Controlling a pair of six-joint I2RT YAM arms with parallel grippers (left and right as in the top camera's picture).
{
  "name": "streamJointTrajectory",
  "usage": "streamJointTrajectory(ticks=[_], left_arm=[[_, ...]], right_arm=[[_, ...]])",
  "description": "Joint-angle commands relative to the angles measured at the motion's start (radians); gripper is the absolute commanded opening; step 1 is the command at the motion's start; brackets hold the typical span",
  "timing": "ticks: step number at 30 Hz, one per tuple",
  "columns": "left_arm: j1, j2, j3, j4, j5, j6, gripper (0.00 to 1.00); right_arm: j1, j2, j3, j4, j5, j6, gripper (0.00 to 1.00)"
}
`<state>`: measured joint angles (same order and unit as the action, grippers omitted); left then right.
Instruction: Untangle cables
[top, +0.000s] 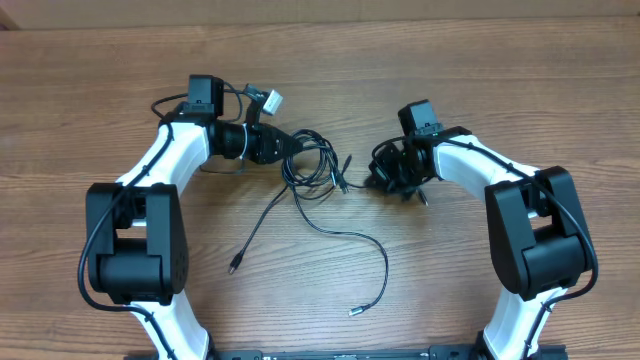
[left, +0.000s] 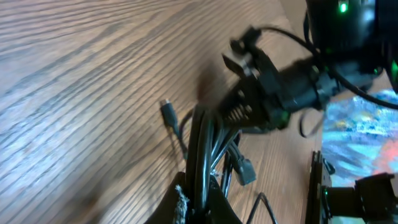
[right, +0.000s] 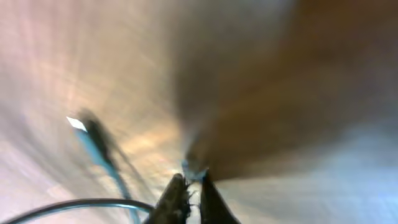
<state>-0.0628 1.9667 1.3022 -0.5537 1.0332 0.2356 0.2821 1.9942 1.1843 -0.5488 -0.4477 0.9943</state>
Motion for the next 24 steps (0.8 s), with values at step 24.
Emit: streamJointTrajectory(ticks=[24], left_arm=[[-0.078,0.001,0.01,-0.014,-0.141,0.056,0.43]], right_arm=[[-0.113,0.023,-0.004,0.126,-0.531,-0.427,0.43]])
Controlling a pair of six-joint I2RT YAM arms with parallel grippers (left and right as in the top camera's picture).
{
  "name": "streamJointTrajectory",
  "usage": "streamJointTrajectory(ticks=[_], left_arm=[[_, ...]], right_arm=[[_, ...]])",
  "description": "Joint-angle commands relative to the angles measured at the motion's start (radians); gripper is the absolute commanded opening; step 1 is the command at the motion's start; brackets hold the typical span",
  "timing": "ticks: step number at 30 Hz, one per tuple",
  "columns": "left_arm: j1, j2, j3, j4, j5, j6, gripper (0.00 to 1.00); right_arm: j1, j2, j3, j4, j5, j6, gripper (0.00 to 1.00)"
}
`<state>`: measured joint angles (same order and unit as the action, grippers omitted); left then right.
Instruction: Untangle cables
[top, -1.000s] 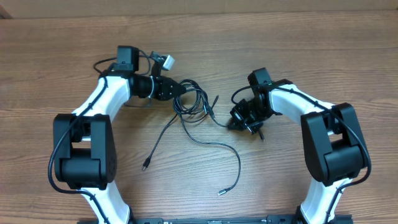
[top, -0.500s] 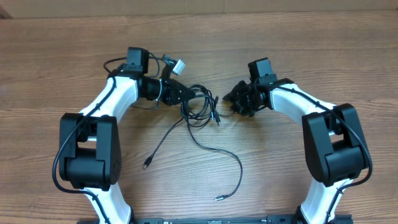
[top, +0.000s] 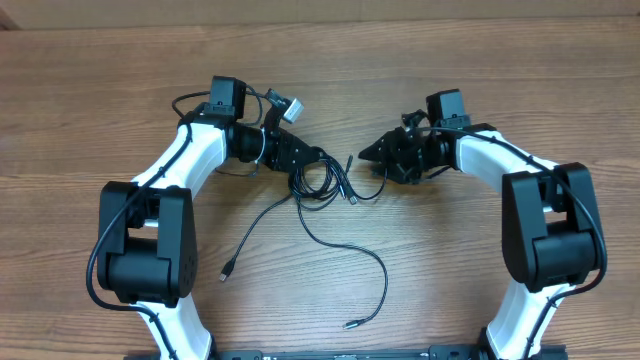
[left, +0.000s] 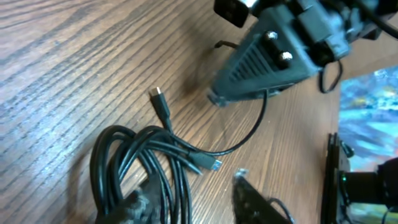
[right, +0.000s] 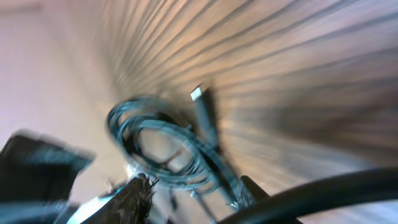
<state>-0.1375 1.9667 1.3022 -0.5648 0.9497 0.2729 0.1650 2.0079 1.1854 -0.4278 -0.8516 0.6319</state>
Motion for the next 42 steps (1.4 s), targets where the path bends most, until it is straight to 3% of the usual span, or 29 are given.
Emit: streamJointTrajectory(ticks=[1,6,12,18,20,23,36,42], left_arm=[[-0.005,0.001,0.01,-0.003,-0.082,0.018,0.45],[-0.021,0.002,0.01,0.005,-0.231,-0.022,0.46],[-0.063,0.002,0.01,0.024,-0.343,-0.066,0.46],[-0.088,0.002,0.01,0.035,-0.401,-0.08,0.37],[-0.088,0.002,0.01,0.039,-0.401,-0.095,0.28],[-0.087,0.002,0.01,0.043,-0.399,-0.121,0.22],[-0.086,0.002,0.01,0.043,-0.399,-0.121,0.16],[-0.086,0.002,0.01,0.043,-0.399,-0.12,0.17]], right_arm=[[0.004,0.01,-0.005,0.005,-0.134,-0.065,0.43],[0.003,0.01,-0.005,0.018,-0.13,-0.065,0.34],[0.003,-0.023,-0.005,0.042,-0.117,-0.065,0.34],[0.007,-0.115,-0.005,0.034,-0.001,-0.065,0.35],[0.016,-0.132,-0.005,0.033,0.006,-0.065,0.35],[0.04,-0.134,-0.005,0.028,0.014,-0.066,0.35],[0.251,-0.134,-0.006,0.026,0.462,-0.058,0.44],[0.291,-0.134,-0.006,0.063,0.662,-0.058,0.46]])
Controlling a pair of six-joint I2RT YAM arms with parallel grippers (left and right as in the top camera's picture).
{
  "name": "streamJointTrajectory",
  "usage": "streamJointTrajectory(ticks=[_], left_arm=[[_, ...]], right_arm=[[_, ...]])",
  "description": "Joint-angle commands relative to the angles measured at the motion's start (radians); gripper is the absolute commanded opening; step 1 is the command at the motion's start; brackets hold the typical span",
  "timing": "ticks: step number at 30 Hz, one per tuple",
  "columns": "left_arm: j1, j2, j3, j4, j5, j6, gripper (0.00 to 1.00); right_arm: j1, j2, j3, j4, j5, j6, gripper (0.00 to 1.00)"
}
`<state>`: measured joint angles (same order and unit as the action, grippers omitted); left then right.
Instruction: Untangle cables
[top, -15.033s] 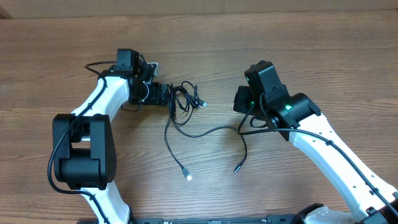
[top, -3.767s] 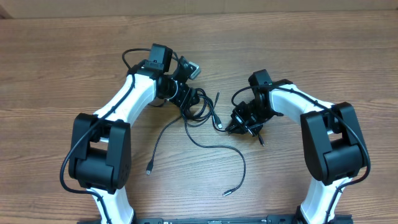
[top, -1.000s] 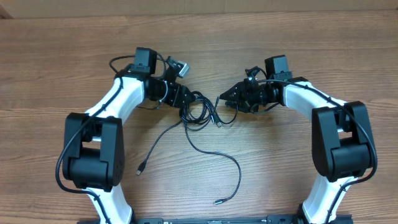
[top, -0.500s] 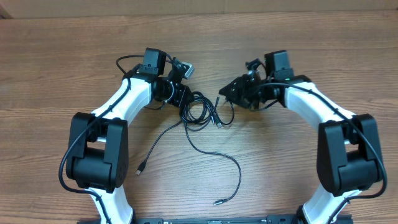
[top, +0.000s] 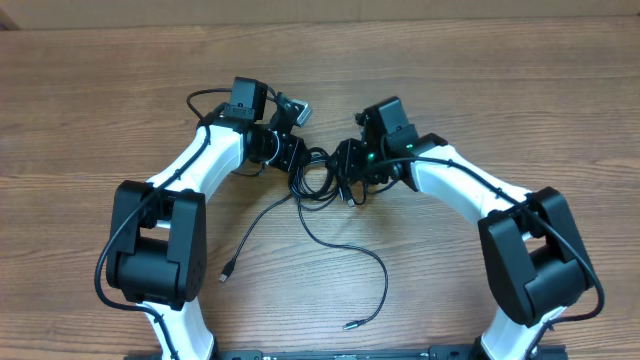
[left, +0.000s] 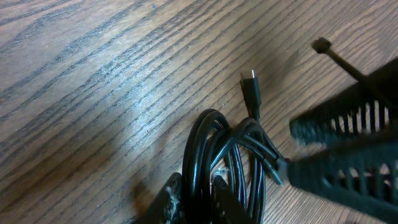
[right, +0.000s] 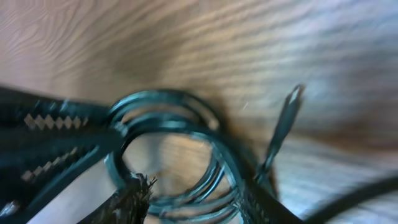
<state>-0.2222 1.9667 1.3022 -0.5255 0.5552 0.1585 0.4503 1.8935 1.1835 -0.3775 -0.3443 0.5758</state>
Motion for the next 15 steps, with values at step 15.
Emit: streamJointTrajectory(ticks=[15], left_arm=[[-0.001,0.002,0.01,0.007,0.023,-0.006,0.15]], right_arm=[[0.066,-0.018,-0.006,0.017,0.186,-0.002,0.45]])
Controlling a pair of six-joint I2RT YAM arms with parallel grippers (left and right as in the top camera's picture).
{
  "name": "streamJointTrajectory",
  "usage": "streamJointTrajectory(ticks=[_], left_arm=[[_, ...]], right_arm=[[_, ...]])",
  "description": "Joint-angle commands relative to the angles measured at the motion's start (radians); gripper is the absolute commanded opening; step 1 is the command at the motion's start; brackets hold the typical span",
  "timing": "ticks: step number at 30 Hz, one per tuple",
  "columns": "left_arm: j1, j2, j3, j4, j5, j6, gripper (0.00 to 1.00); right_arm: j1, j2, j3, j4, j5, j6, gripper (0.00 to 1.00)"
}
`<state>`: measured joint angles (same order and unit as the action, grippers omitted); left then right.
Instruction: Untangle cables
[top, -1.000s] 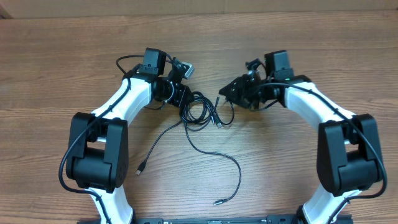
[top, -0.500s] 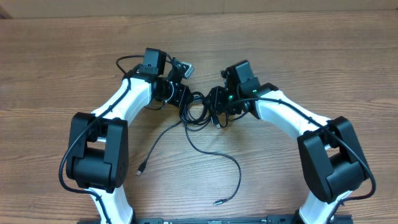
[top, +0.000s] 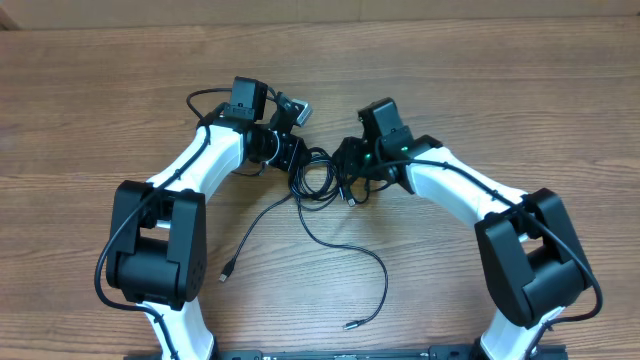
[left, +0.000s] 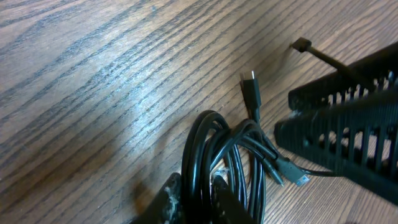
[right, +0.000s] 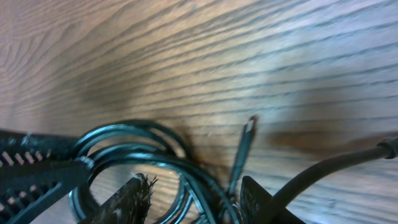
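A coil of black cables (top: 318, 178) lies mid-table, with loose strands trailing toward me to two plugs (top: 232, 268). My left gripper (left: 196, 199) is shut on several strands of the coil (left: 217, 149) at its left side. A free USB plug (left: 250, 87) sticks out beyond it. My right gripper (right: 196, 202) is open at the coil's right side, with coil strands (right: 155, 155) lying between its fingers (right: 134, 199). The same plug (right: 245, 134) shows just ahead of it. The two grippers nearly face each other across the coil.
Wooden table (top: 520, 80) all round. The right arm's own black cable (right: 336, 165) crosses the right wrist view. The right gripper's ribbed fingers (left: 348, 130) fill the right side of the left wrist view, close to the coil.
The right gripper has shifted slightly at the coil, its ribbed fingers now lower and nearer in the left wrist view. The left gripper stays shut on the coil.
At first my left gripper held the coil and the right gripper was shut, well to the right. Then both grippers were open with the coil lying on the table. Later the left was shut on the coil again and the open right gripper had come up to it, as now.
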<state>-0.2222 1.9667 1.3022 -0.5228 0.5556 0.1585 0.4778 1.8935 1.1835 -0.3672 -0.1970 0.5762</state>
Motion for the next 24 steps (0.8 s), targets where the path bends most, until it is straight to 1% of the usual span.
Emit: streamJointTrajectory(ticks=[1,7,9,12,13,15,19,24], left_arm=[[-0.001,0.002,0.01,0.005,0.032,-0.005,0.13],[0.012,0.002,0.01,0.008,0.062,0.003,0.07],[0.026,0.002,0.01,0.008,0.101,0.017,0.05],[0.049,0.002,0.01,0.003,0.208,0.053,0.04],[0.054,0.002,0.01,0.003,0.227,0.054,0.04],[0.063,0.002,0.01,0.003,0.254,0.056,0.04],[0.068,0.002,0.01,0.002,0.261,0.063,0.04],[0.069,0.002,0.01,-0.014,0.396,0.156,0.04]], right_arm=[[0.046,-0.018,-0.006,0.006,0.06,-0.002,0.45],[0.071,-0.018,-0.006,0.007,0.128,-0.001,0.45],[0.071,-0.018,-0.006,0.008,0.13,-0.001,0.45],[0.071,-0.018,-0.006,0.025,0.13,0.005,0.43],[0.071,-0.018,-0.006,0.031,0.135,0.025,0.41],[0.071,-0.018,-0.006,0.045,0.139,0.089,0.41],[0.073,-0.018,-0.006,0.058,0.112,0.219,0.41],[0.084,-0.018,-0.006,0.028,0.092,0.235,0.41]])
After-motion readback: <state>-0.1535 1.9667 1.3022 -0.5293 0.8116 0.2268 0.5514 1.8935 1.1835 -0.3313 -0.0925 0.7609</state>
